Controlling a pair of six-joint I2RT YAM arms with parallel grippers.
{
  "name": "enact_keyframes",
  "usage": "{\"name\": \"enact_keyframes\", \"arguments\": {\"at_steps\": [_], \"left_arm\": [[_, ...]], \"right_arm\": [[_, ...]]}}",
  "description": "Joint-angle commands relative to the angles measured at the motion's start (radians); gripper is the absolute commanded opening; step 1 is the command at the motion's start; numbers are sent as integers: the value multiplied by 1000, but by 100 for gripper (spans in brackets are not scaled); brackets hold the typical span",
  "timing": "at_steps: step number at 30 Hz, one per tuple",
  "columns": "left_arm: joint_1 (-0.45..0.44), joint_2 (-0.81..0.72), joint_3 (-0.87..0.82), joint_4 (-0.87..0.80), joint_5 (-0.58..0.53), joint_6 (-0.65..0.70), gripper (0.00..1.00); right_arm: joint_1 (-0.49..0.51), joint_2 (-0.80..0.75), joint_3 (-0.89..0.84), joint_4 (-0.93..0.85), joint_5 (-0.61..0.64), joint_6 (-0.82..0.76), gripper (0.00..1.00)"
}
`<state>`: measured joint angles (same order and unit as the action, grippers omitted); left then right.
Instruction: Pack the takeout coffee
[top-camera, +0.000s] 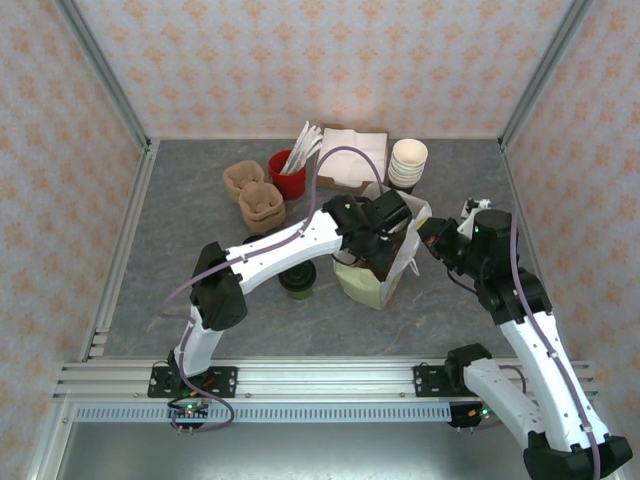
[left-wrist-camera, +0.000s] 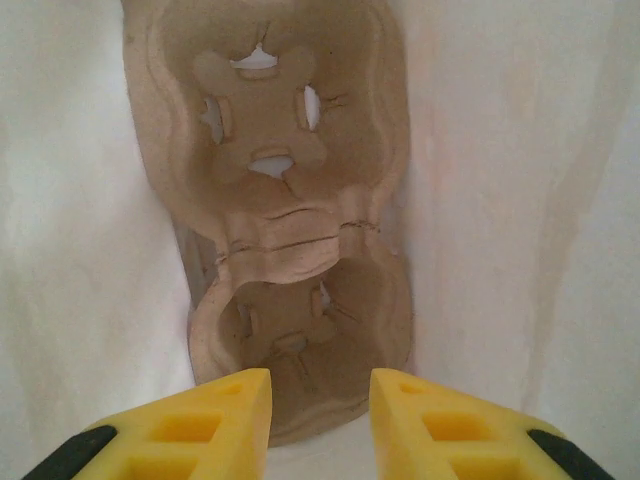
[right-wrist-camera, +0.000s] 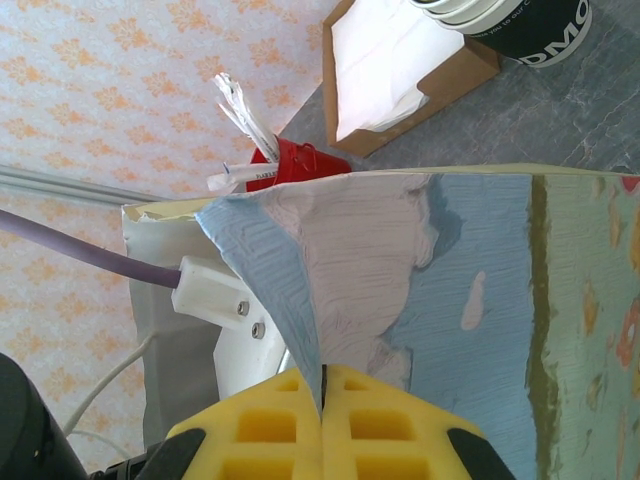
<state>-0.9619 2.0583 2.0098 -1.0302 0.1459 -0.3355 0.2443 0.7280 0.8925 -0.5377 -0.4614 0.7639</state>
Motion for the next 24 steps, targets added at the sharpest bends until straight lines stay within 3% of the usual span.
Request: {"name": "enact_keyframes", "arguments": {"at_steps": [1,24], "left_arm": [[6,32,40,-39,5,18,32],[25,163,60,-50,45,104,33]], "right_arm": [[4,-14,-10,-3,21,10,0],[-23,-3,6,-158,24,-71,0]]}}
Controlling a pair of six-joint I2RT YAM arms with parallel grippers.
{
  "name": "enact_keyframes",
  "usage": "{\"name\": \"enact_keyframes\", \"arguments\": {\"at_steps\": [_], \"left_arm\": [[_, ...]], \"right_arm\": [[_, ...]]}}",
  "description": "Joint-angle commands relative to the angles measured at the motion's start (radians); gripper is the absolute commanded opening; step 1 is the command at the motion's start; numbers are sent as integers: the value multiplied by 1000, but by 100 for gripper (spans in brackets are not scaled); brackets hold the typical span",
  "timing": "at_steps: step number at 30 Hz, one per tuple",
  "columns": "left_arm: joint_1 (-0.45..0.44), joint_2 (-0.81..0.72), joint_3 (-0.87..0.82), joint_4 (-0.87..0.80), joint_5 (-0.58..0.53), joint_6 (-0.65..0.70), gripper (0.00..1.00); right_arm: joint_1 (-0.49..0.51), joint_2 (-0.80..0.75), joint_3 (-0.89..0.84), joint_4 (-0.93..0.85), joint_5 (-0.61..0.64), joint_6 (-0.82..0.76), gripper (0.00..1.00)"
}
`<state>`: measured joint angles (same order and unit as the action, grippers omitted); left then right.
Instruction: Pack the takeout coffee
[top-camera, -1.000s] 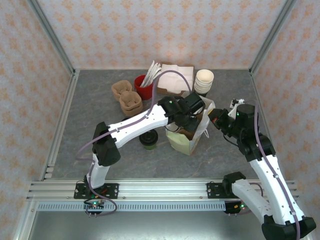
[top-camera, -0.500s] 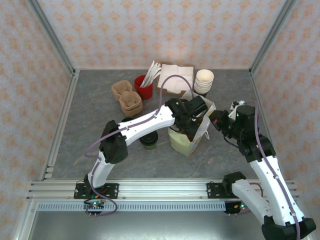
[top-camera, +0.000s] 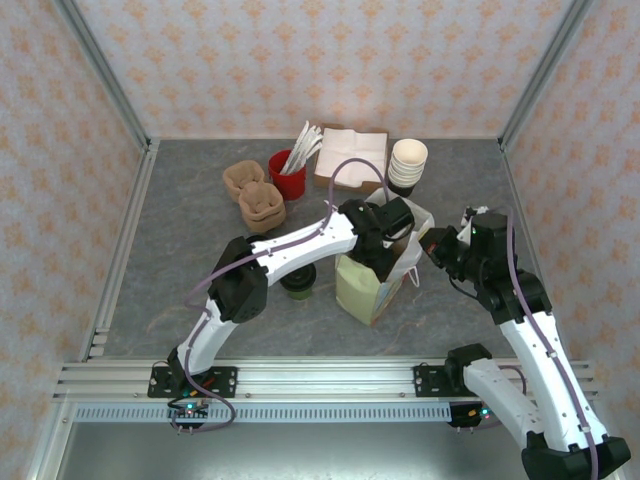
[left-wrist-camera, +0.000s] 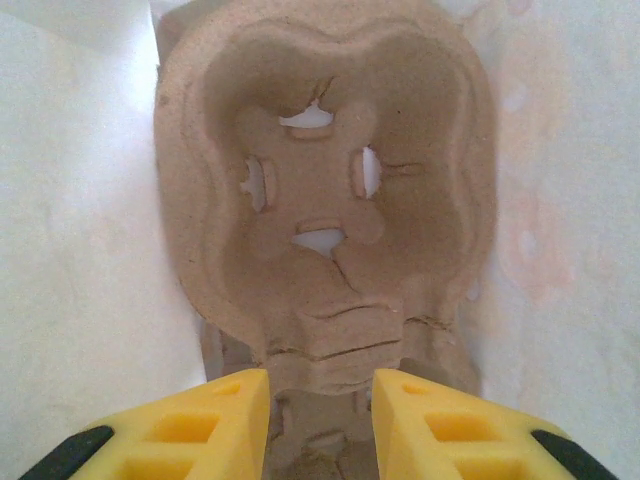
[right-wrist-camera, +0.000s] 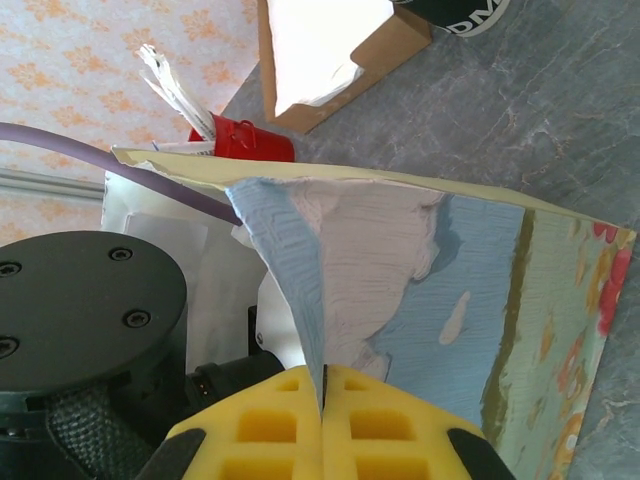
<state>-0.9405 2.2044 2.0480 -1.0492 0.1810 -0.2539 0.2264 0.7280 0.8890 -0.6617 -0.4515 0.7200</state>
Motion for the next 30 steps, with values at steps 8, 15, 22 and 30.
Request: {"name": "enact_keyframes", "arguments": {"at_steps": [8,15,22,30], "left_arm": [[6,29,-1,-49,29,38,33],[7,43,-34,-53,38,53,33],[7,62,-39,-48,46,55,34],[7,92,-43,-44,62,48,34]], "right_arm": [[-9,4,22,-69,11,-65,0],[-11,25,45,-99,7,-98,0],[-12,25,57,-110,13,-108,0],[-12,30,64,-121,8,-113,0]]}}
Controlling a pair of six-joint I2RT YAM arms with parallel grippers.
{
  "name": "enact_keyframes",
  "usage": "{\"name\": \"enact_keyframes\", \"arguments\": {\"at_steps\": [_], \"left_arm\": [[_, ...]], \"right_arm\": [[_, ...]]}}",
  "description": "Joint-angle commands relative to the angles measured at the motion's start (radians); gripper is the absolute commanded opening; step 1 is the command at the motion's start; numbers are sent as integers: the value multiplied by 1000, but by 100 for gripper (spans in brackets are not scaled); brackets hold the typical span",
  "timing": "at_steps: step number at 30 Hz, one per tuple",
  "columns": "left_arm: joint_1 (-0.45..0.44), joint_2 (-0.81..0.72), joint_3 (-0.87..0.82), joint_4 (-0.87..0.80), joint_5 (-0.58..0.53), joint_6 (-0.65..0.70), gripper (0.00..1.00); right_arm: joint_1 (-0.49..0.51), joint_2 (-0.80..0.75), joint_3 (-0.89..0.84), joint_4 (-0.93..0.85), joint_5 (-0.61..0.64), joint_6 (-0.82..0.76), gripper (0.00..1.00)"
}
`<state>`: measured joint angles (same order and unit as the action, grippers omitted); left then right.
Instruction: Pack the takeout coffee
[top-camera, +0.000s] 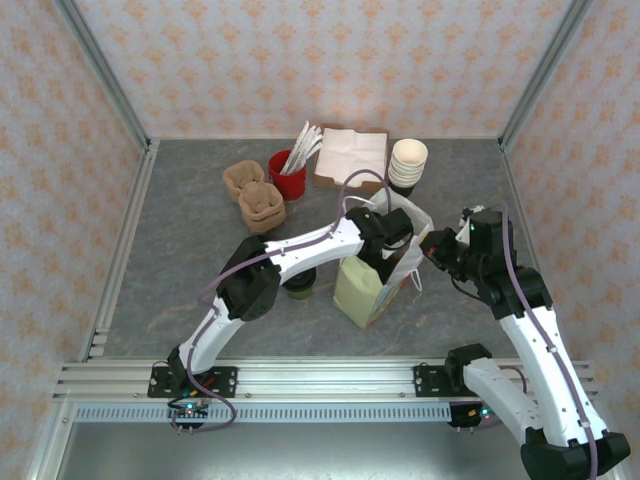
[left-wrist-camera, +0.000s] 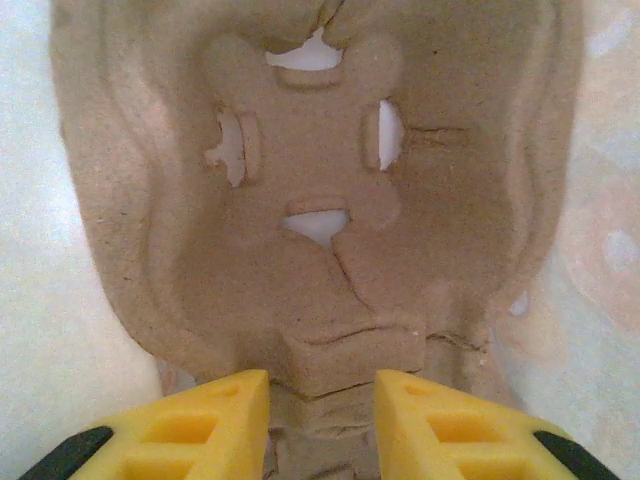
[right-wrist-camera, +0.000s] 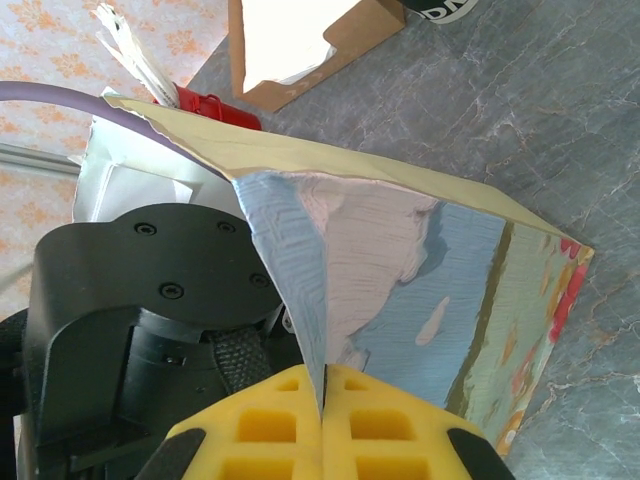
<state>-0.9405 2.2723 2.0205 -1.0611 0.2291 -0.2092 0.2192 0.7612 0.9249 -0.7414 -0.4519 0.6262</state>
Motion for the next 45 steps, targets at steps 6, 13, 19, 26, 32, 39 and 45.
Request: {"name": "enact_keyframes", "arguments": {"at_steps": [6,13,19,26,32,39,45], "left_arm": [[6,40,-17,-33,18,-4,34],[7,44,-57,13,22,-9,34],[6,63,-57,31,26,-15,34],[3,55,-121,79,28,-28,35],[3,40,-104,73,15,-27,37],[2,13,62,-17,3,-19,43],[2,-40,155,-68,-4,-36,53]], "right_arm": [[-4,4,28,-44,6,-20,0],[-6,7,29,-50,3,-28,0],[-6,6,32,-64,1,-32,0],[-6,0,31,-72,0,-30,0],[-6,4,34,-66,-7,-32,0],[-6,3,23,-50,-16,-16,0],[-6,-5,27,-52,2,-36,0]]}}
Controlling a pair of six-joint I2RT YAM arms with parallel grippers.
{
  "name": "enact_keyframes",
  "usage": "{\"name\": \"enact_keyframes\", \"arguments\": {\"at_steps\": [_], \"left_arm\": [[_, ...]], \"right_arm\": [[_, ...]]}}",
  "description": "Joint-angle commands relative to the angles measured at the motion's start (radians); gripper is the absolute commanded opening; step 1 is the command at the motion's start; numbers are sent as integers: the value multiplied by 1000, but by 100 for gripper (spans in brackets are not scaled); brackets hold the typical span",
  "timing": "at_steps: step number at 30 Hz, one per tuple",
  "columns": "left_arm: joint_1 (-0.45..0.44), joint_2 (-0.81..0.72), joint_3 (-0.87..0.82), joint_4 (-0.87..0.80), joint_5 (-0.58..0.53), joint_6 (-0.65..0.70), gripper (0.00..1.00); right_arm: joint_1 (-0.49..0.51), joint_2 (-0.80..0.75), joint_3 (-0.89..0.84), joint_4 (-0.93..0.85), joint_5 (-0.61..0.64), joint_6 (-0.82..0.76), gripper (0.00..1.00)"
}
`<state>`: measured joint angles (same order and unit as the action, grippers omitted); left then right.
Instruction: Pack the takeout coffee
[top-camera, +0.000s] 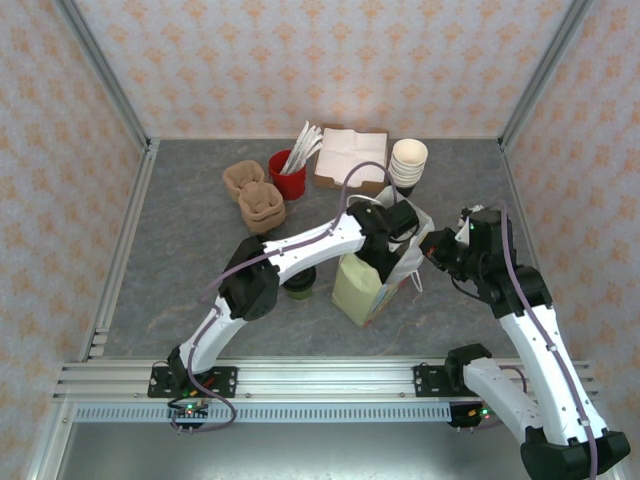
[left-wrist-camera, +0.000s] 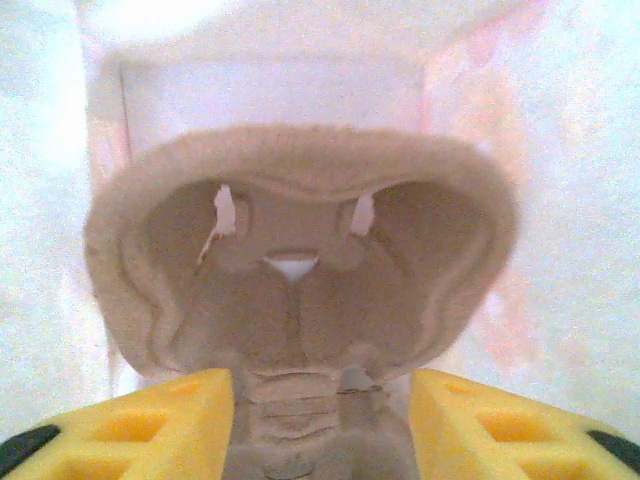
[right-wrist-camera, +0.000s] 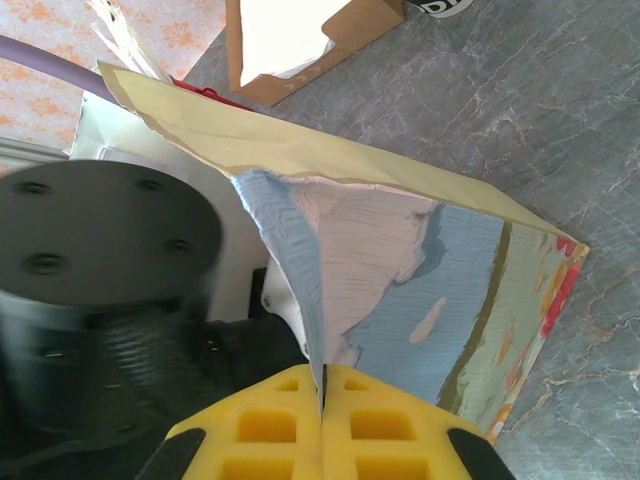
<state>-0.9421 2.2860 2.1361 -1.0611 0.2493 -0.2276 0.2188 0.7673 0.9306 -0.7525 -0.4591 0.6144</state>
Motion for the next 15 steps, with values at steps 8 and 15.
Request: {"name": "enact_keyframes", "arguments": {"at_steps": [8,15], "left_arm": [[4,-193,64,-45,75,-57,54],[6,-365,44,35,94,-49,57]], "right_arm": [[-6,-16,63,-61,66,-102,0],[-6,-14,72,-19,65,-155,0]]}}
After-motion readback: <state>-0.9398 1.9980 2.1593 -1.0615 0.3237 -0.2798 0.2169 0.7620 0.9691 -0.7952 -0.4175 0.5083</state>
